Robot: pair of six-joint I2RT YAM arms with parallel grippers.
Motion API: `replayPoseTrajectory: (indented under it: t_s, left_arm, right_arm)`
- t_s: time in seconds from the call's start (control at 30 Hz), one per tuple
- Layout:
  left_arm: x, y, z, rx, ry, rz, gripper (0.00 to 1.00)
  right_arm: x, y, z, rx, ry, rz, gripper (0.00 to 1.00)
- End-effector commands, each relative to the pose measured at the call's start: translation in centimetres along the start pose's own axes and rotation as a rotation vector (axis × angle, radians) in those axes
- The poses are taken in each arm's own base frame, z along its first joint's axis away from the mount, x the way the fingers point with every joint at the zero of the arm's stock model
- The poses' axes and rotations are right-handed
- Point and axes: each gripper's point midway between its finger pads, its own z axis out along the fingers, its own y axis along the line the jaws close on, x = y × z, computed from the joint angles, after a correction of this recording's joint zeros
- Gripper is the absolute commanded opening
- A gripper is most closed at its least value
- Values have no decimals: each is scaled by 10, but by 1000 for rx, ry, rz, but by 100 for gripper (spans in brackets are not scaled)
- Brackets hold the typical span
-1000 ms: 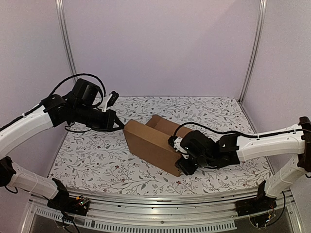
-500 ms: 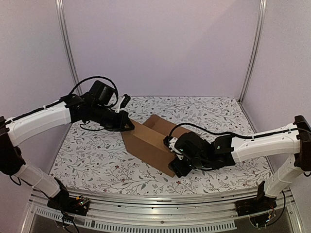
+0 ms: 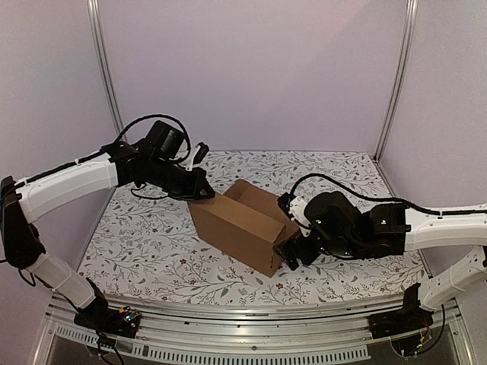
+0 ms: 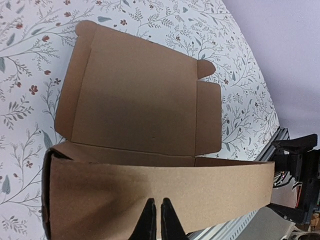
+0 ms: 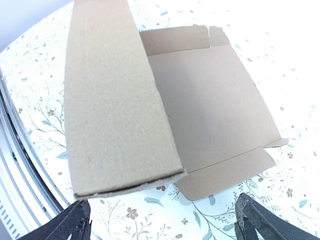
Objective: Fold the paper box
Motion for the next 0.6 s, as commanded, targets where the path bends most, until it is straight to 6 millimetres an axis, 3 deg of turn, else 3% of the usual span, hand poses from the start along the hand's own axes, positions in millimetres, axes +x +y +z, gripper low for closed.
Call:
replayPoseTrajectory:
  t_s: [0.0, 0.17, 0.37, 0.57]
  left_arm:
    - [-7, 2, -1, -26, -3, 7, 5]
    - [-4, 1, 4, -45, 15, 13, 5]
    - [2, 0, 14, -65, 35, 19, 4]
    - [6, 4, 24, -85, 48, 25, 4]
  right_arm:
    - [1, -23, -27, 55, -47, 64, 99]
    - [15, -61, -38, 166, -63, 201, 99]
    - [39, -97, -13, 207, 8, 442, 99]
    - [36, -117, 22, 164, 0, 618, 99]
